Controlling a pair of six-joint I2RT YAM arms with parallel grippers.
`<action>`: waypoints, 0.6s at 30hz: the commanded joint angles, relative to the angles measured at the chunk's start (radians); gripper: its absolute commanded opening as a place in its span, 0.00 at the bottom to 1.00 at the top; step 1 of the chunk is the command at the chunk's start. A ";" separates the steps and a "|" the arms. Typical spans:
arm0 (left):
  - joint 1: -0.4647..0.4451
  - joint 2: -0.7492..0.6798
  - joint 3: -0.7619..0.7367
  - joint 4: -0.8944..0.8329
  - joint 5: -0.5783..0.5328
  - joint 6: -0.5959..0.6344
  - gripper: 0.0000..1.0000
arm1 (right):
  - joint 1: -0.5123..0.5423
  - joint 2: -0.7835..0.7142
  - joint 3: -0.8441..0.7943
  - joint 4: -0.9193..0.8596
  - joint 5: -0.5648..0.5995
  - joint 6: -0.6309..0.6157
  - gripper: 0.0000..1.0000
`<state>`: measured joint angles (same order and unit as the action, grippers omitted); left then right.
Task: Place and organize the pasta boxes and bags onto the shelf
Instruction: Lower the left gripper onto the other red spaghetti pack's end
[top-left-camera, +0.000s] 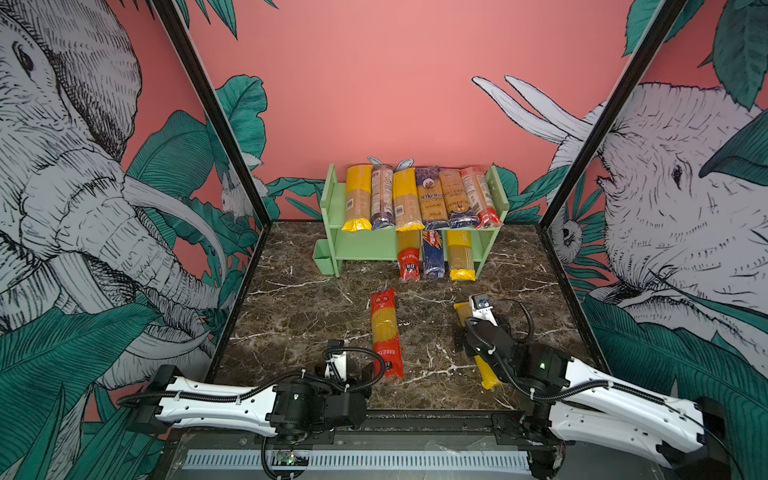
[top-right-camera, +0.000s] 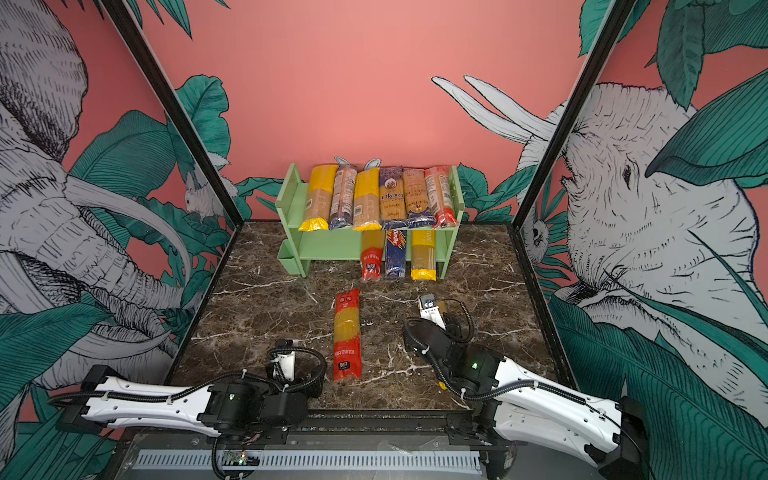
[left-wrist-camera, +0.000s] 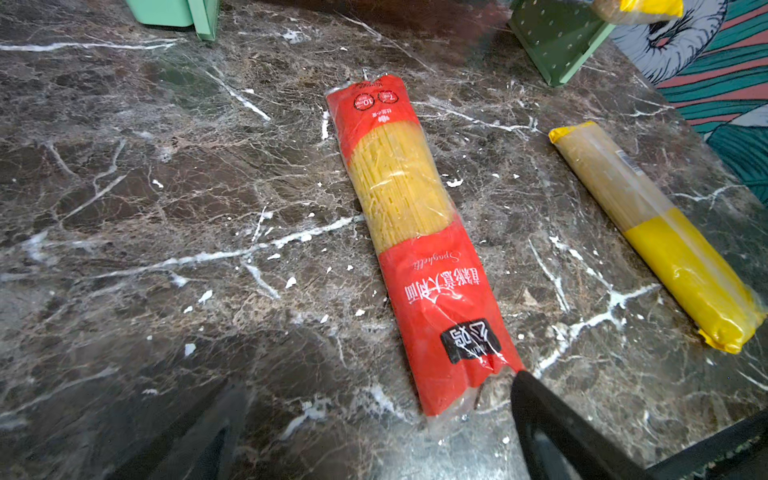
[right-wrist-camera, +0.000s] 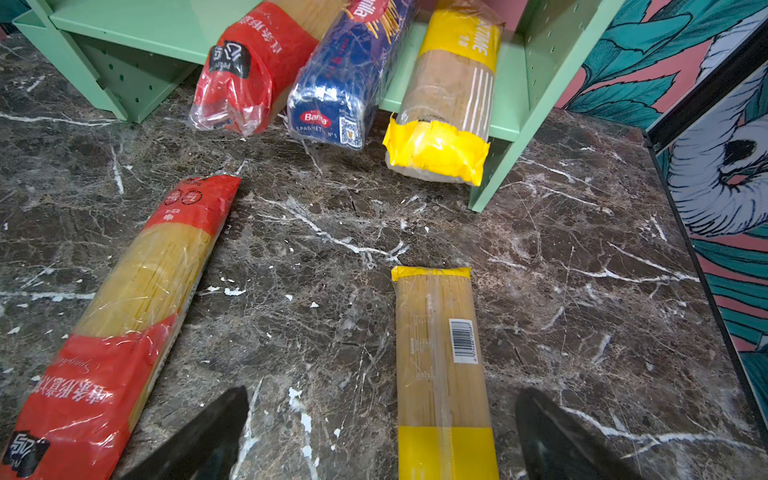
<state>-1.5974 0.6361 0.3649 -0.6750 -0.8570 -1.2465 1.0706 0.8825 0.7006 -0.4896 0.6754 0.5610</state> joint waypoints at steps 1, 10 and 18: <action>0.062 0.005 -0.037 0.108 0.094 0.142 1.00 | -0.008 0.017 0.033 0.055 0.028 -0.018 0.99; 0.167 -0.032 -0.162 0.303 0.228 0.212 1.00 | -0.016 0.001 0.035 0.012 0.038 0.000 0.99; 0.283 -0.021 -0.177 0.412 0.354 0.321 1.00 | -0.021 -0.035 0.033 -0.021 0.037 0.003 0.99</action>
<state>-1.3476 0.5953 0.2039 -0.3435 -0.5648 -0.9852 1.0569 0.8566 0.7094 -0.4999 0.6891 0.5510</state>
